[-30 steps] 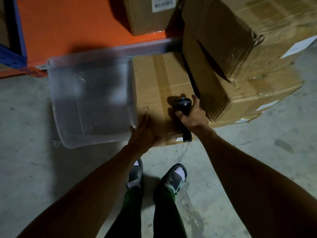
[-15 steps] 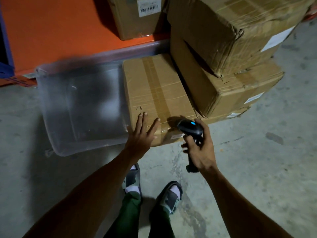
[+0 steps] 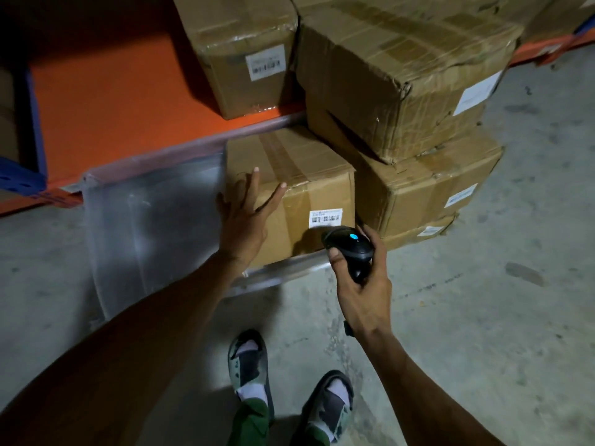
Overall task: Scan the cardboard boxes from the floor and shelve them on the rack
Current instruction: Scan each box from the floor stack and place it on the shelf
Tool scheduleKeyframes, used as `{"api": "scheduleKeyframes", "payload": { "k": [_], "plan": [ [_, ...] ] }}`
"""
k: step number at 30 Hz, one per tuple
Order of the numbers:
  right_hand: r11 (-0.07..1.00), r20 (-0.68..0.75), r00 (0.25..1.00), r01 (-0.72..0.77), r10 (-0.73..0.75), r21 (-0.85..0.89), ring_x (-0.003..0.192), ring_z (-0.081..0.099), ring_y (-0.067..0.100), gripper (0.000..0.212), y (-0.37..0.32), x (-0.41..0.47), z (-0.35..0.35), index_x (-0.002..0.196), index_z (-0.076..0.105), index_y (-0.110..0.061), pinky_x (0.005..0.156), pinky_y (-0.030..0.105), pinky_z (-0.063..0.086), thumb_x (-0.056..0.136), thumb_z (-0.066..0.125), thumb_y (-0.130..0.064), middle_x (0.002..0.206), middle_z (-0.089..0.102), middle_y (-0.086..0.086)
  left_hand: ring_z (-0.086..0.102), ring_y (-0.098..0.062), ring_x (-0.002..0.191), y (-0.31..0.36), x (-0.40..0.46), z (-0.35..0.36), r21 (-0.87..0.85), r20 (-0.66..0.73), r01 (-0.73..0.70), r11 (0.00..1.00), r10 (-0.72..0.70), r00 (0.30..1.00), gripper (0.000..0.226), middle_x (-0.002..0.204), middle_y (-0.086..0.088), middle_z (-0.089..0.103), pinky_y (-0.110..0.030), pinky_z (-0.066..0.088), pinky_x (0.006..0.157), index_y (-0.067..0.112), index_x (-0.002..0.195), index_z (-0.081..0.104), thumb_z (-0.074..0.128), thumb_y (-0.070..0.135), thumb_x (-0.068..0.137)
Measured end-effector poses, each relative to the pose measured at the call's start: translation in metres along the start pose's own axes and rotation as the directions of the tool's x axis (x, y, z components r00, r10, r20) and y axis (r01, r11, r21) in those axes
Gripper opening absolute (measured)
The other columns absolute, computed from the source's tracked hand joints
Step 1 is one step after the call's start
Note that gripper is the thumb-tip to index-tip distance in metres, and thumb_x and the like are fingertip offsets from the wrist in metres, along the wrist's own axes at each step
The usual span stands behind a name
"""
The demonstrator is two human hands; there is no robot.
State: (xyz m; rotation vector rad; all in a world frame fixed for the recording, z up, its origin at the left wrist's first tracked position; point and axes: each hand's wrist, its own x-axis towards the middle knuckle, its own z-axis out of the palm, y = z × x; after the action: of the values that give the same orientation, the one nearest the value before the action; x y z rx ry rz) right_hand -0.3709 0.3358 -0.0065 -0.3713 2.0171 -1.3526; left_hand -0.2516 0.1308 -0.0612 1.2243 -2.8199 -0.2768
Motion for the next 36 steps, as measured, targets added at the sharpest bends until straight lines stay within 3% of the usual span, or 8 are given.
{"api": "scheduleKeyframes", "payload": {
  "k": [5,8,15,19,21,24,28,36],
  "plan": [
    [0.999,0.040,0.999,0.036,-0.036,-0.005,0.127,0.059,0.011,0.072,-0.013,0.023,0.014,0.152,0.039,-0.040,0.100,0.015,0.051,0.091,0.077,-0.046,0.139,0.059,-0.007,0.021,-0.042,0.146,-0.007,0.010,0.005,0.042,-0.016,-0.046,0.998,0.047,0.999,0.082,0.165,-0.016,0.013,-0.076,0.013,0.109,0.041,0.155,0.025,0.056,0.062,0.082],
    [0.998,0.041,0.997,0.062,-0.061,-0.032,0.124,0.060,0.012,0.073,-0.017,0.028,0.018,0.144,0.040,-0.046,0.108,0.035,0.051,0.082,0.072,-0.065,0.129,0.060,-0.015,0.017,-0.046,0.147,-0.008,0.012,0.014,0.080,-0.016,-0.031,0.996,0.033,0.999,0.109,0.167,-0.014,0.004,-0.077,0.006,0.107,0.043,0.156,0.017,0.051,0.090,0.064],
    [0.987,0.039,0.992,0.124,-0.121,-0.102,0.115,0.064,0.010,0.069,-0.026,0.042,0.019,0.138,0.037,-0.057,0.103,0.037,0.056,0.078,0.068,-0.072,0.113,0.059,-0.032,0.018,-0.050,0.146,-0.021,0.036,0.004,0.120,-0.044,-0.053,0.991,0.058,0.997,0.113,0.166,-0.019,0.005,-0.080,0.008,0.104,0.039,0.159,0.009,0.042,0.094,0.065],
    [0.984,0.010,0.990,0.144,-0.144,-0.104,0.107,0.057,-0.023,0.064,-0.042,0.054,0.020,0.133,0.036,-0.061,0.086,0.006,0.048,0.079,0.068,-0.073,0.109,0.054,-0.054,0.024,-0.048,0.145,-0.023,0.053,-0.007,0.126,-0.033,-0.052,0.991,0.057,0.998,0.109,0.165,-0.019,0.011,-0.077,0.010,0.105,0.038,0.159,0.011,0.033,0.096,0.069],
    [0.984,0.011,0.989,0.149,-0.148,-0.099,0.103,0.051,-0.031,0.063,-0.050,0.060,0.020,0.132,0.036,-0.060,0.080,0.003,0.045,0.079,0.068,-0.072,0.107,0.048,-0.061,0.029,-0.046,0.142,-0.025,0.058,-0.010,0.117,-0.024,-0.057,0.991,0.061,0.998,0.108,0.162,-0.019,0.020,-0.074,0.016,0.105,0.037,0.158,0.015,0.033,0.096,0.069],
    [0.984,0.008,0.989,0.150,-0.150,-0.095,0.100,0.051,-0.031,0.063,-0.058,0.070,0.022,0.133,0.037,-0.058,0.084,0.008,0.042,0.079,0.068,-0.071,0.104,0.048,-0.062,0.042,-0.042,0.126,-0.035,0.065,-0.013,0.131,-0.032,-0.070,0.989,0.075,0.997,0.107,0.147,-0.020,0.039,-0.058,0.030,0.095,0.035,0.158,0.021,0.026,0.097,0.070],
    [0.979,0.015,0.987,0.159,-0.158,-0.128,0.100,0.051,-0.031,0.058,-0.067,0.081,0.026,0.129,0.037,-0.062,0.086,0.008,0.040,0.080,0.068,-0.070,0.103,0.049,-0.061,0.044,-0.036,0.111,-0.048,0.092,-0.026,0.139,-0.029,-0.078,0.987,0.082,0.996,0.109,0.135,-0.014,0.043,-0.046,0.027,0.086,0.038,0.158,0.018,0.027,0.099,0.068],
    [0.971,0.032,0.979,0.203,-0.200,-0.126,0.097,0.047,-0.038,0.058,-0.089,0.094,0.041,0.130,0.037,-0.055,0.071,-0.008,0.039,0.082,0.068,-0.067,0.102,0.045,-0.065,0.046,-0.032,0.101,-0.057,0.105,-0.037,0.146,0.017,-0.084,0.986,0.083,0.996,0.111,0.127,-0.010,0.047,-0.042,0.026,0.081,0.039,0.158,0.018,0.028,0.101,0.066]
  ]
}}
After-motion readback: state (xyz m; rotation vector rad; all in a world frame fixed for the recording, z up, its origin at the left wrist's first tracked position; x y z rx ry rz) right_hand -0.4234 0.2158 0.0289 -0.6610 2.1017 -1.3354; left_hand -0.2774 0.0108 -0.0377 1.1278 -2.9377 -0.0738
